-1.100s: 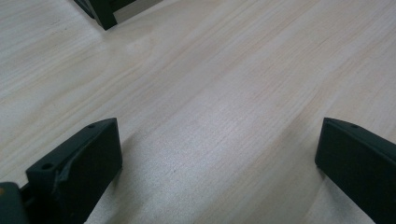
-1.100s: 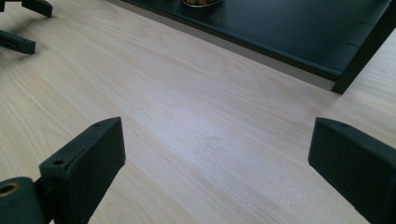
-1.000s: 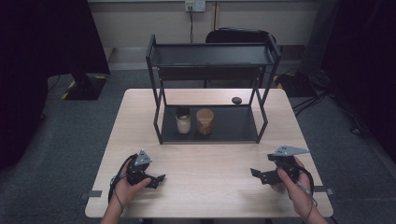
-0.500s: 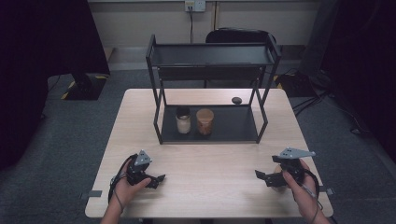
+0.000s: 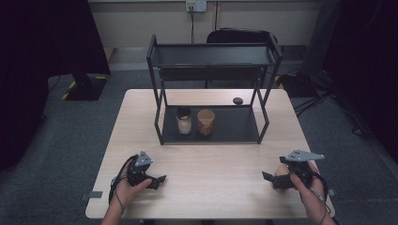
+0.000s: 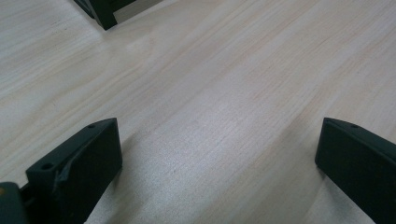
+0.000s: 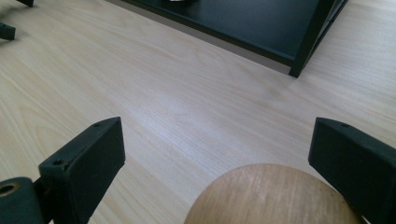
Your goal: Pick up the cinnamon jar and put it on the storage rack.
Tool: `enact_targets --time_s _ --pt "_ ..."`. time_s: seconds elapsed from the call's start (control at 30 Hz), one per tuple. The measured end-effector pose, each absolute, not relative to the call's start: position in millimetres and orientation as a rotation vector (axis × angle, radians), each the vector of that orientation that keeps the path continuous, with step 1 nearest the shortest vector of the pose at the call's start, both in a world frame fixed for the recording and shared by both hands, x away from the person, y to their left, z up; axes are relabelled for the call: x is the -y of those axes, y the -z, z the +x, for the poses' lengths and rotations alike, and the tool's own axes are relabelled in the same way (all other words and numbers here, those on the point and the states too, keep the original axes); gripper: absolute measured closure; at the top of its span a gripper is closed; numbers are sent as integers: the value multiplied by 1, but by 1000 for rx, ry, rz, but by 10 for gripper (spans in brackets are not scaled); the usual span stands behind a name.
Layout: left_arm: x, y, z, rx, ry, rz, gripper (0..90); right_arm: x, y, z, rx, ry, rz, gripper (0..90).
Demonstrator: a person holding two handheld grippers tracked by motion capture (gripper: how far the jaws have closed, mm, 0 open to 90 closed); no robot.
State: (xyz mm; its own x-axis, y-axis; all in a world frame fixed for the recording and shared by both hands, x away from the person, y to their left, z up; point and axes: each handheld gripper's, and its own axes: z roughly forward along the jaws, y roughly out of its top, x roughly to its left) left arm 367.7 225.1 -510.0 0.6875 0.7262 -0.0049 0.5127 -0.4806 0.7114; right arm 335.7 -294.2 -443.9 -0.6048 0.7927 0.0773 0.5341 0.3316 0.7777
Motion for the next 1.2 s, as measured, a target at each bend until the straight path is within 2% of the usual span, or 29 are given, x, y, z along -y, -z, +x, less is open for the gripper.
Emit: enact_targets --time_s 1.2 --pt "-225 510 368 -945 -388 2189 1 321 461 317 -2275 -1172 1168 22"
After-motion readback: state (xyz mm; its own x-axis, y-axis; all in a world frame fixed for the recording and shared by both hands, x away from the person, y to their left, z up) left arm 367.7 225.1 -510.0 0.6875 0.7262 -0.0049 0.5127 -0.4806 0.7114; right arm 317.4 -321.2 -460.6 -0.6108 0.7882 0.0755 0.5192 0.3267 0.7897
